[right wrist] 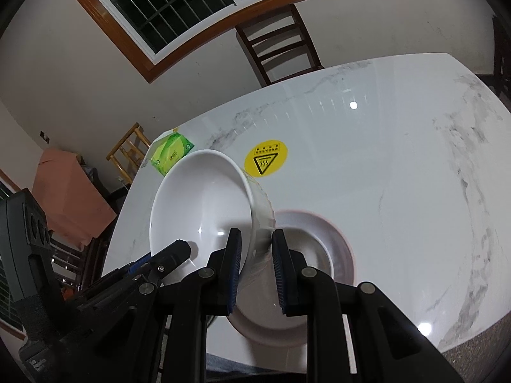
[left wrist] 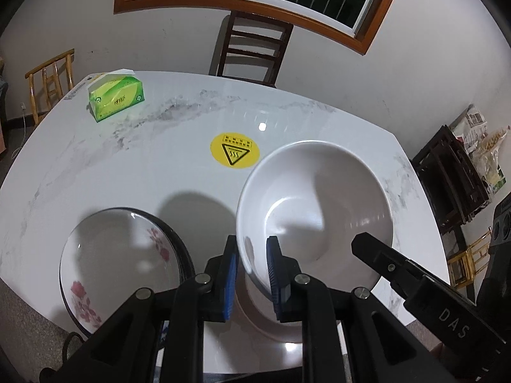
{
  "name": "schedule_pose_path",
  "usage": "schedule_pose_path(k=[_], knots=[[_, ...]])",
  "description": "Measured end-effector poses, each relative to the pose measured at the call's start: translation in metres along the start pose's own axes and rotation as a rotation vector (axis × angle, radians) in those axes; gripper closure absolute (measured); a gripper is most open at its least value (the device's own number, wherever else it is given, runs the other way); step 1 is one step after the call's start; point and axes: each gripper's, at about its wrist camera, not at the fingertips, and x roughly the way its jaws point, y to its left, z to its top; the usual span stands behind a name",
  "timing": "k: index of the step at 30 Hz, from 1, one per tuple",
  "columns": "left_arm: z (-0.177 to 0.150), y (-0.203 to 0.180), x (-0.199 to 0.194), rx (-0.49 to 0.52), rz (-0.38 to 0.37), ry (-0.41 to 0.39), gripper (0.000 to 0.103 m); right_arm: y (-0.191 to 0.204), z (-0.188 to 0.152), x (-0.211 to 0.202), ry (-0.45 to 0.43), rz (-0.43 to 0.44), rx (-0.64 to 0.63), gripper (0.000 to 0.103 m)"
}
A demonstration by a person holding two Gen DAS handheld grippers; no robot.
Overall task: Organize plates and bowls
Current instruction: 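Carry the Rabbit bowl with the left gripper over the Dog bowl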
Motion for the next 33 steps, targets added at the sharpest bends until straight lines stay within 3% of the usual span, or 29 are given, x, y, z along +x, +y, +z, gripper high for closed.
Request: schedule_pose_path(k=[17,33], knots=[[-0.022,-0.005,0.026,0.012,-0.002,0.09,0.085,-0.022,-0.045,0.001,0.062,-0.048,0.046,0.083],[-0.029,-0.012,0.049,0.039,0.032,0.138,0.085,-0.036,-0.055,0.01,0.105,-0.068,0.076,0.082]])
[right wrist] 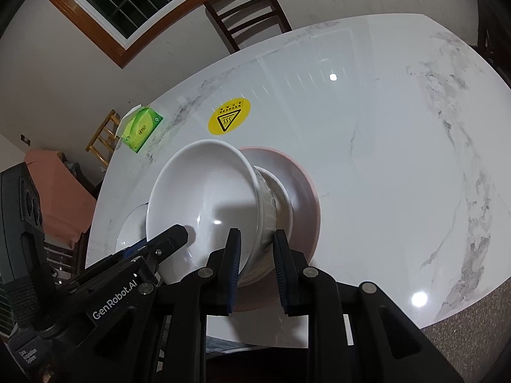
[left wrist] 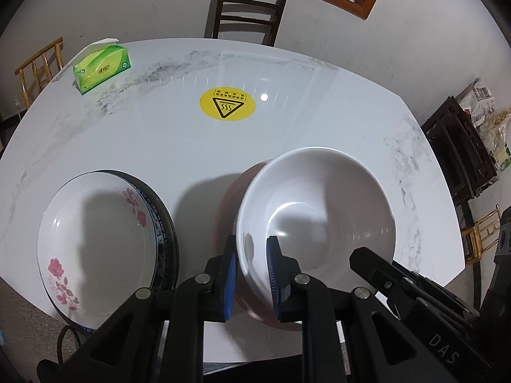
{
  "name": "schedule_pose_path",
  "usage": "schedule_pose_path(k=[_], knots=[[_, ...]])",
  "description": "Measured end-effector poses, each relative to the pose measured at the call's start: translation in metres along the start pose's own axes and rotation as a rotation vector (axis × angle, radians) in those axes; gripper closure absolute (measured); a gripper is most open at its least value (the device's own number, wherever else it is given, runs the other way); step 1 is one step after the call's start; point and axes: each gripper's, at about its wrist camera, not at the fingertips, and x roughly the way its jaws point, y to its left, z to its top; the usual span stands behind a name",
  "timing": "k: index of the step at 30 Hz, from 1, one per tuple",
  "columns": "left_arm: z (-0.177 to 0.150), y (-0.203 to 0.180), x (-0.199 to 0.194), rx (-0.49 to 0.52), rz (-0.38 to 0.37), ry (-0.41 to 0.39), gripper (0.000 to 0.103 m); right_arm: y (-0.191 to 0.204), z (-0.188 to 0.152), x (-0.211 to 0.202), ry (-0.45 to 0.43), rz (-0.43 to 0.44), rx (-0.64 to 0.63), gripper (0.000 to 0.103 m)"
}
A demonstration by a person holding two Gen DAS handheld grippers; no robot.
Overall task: Organize plates and bowls
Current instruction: 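Carry the Rabbit bowl with the left gripper over the Dog bowl, then lower the Rabbit bowl into the Dog bowl and open the left gripper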
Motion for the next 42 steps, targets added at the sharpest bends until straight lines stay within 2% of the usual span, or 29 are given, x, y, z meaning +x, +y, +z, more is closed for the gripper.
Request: schedule_pose_path(k=[11,42], knots=[[0.0,-0.004,0.011,0.014,0.021,0.022,0.085,-0.005,0.001,0.003,0.017,-0.009,0.011,0.082],[0.0,-0.014,0.016,0.068,0.107,-0.011,0.085,-0.01,0.003,0.01,0.032,-0.006,0.009,0.081]])
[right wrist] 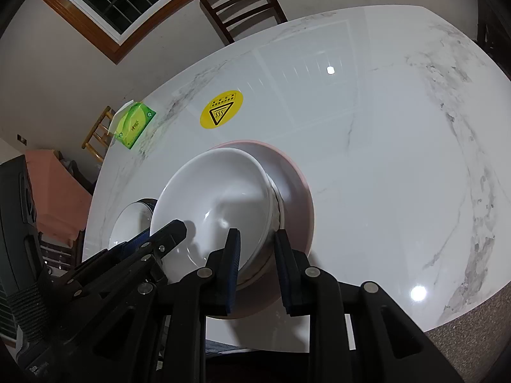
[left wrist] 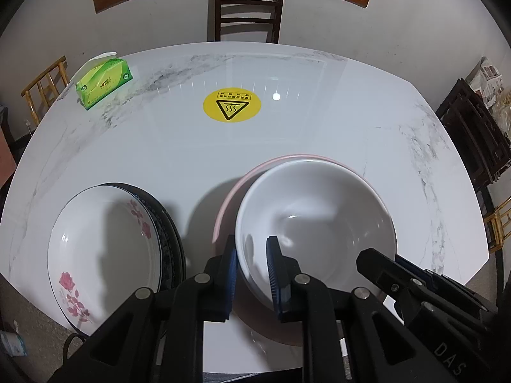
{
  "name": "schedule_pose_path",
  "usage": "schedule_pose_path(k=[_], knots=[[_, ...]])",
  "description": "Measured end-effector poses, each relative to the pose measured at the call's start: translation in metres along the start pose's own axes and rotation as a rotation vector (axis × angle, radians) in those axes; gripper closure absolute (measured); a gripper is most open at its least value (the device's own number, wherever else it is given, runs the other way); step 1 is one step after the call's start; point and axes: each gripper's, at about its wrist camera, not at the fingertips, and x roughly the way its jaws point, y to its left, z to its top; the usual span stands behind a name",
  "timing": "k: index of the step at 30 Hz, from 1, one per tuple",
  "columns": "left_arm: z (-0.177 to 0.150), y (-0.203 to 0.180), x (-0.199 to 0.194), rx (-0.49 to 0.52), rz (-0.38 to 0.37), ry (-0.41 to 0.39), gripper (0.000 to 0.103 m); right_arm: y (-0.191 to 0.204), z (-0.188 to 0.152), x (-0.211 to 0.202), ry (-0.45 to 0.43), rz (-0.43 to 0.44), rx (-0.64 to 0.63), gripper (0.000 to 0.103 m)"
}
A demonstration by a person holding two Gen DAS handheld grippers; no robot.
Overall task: Organize plates and bowls
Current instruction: 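Lower the Rabbit bowl into the Dog bowl and open the left gripper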
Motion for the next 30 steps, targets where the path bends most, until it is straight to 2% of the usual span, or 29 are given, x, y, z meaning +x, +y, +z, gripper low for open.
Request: schedule_pose_path(k=[19,30], knots=[[-0.0006,0.0007,-0.0007,-0.003,-0.002,-0.008,0.084,-0.0001,-0.0004,-0.0007,-0.001,0.0,-0.001,0.08],[-0.0011,0.0041,-0.0016,-0.018,-0.028,-0.003,0.083,0.001,-0.0012,-0.0027,0.001,0.013,-0.007,0.075]])
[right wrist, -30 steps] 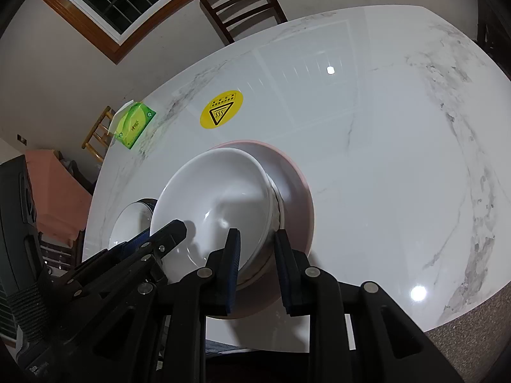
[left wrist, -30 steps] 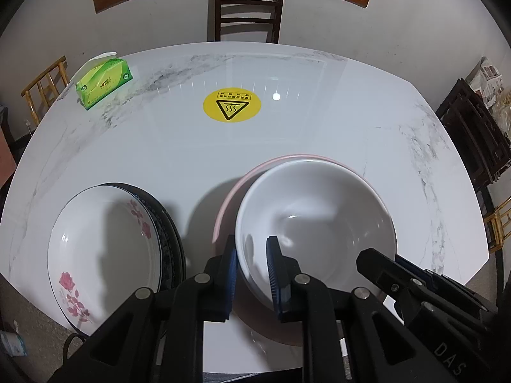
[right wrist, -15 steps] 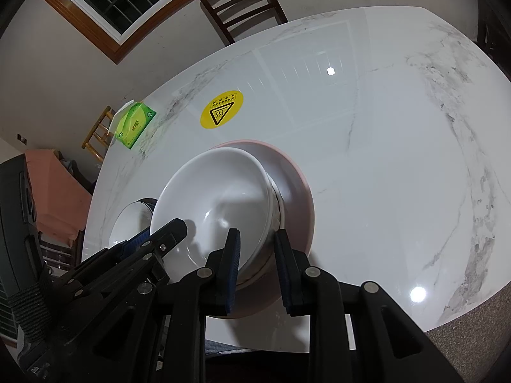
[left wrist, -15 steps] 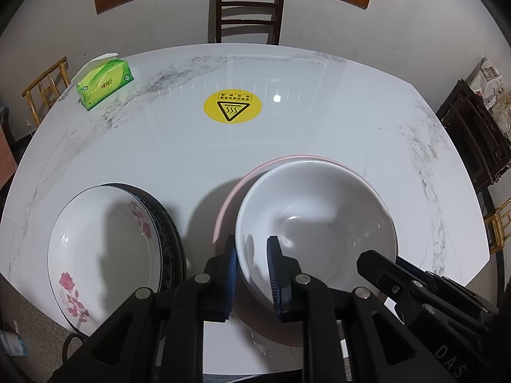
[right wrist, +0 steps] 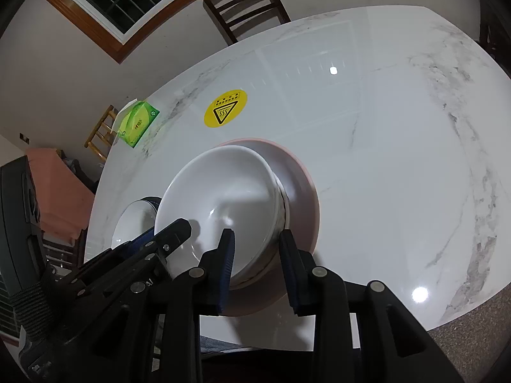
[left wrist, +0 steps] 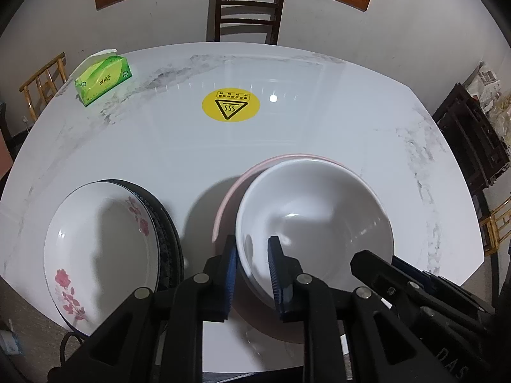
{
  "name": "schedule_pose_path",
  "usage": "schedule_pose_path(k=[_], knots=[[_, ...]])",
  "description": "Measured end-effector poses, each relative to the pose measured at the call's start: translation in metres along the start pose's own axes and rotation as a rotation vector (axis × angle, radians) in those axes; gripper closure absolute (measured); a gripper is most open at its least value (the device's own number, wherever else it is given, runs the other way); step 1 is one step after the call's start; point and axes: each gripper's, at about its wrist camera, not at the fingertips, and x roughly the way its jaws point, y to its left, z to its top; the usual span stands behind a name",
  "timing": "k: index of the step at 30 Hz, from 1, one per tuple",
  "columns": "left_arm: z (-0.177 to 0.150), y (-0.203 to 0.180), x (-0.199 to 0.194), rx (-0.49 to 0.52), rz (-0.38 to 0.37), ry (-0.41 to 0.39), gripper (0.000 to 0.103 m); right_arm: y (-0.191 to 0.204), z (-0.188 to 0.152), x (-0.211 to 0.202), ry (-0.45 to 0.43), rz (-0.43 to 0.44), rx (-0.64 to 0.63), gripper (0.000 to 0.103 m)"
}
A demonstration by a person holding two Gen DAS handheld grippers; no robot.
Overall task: Organize plates and bowls
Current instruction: 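Lower the Rabbit bowl into the Dog bowl and open the left gripper, then close the left gripper on the pink bowl rim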
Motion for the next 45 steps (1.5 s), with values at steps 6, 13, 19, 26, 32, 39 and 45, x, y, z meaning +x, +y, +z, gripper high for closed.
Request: schedule_pose_path(k=[6,13,19,26,32,39,45], knots=[[-0.001,0.002,-0.002,-0.004,-0.016,-0.004,0.082,0.0,0.0,-0.003,-0.008,0.003,-0.006,0.072],[-0.003,0.006,-0.008,-0.016,-0.029,-0.015,0.078,0.0,0.0,-0.005,-0.011,0.004,-0.01,0.066],[-0.003,0.012,-0.017,-0.036,-0.038,-0.036,0.078,0.0,0.002,-0.011,-0.027,0.003,-0.013,0.065],[-0.001,0.023,-0.027,-0.064,-0.06,-0.053,0.078,-0.003,0.003,-0.02,-0.045,-0.009,-0.004,0.065],[0.003,0.043,-0.031,-0.125,-0.093,-0.04,0.078,-0.008,0.004,-0.026,-0.054,-0.017,0.007,0.064],[0.007,0.067,-0.027,-0.215,-0.147,-0.003,0.078,-0.018,0.005,-0.034,-0.068,-0.022,0.029,0.063],[0.005,0.073,-0.015,-0.275,-0.232,0.075,0.078,-0.027,0.008,-0.035,-0.061,-0.034,0.05,0.063]])
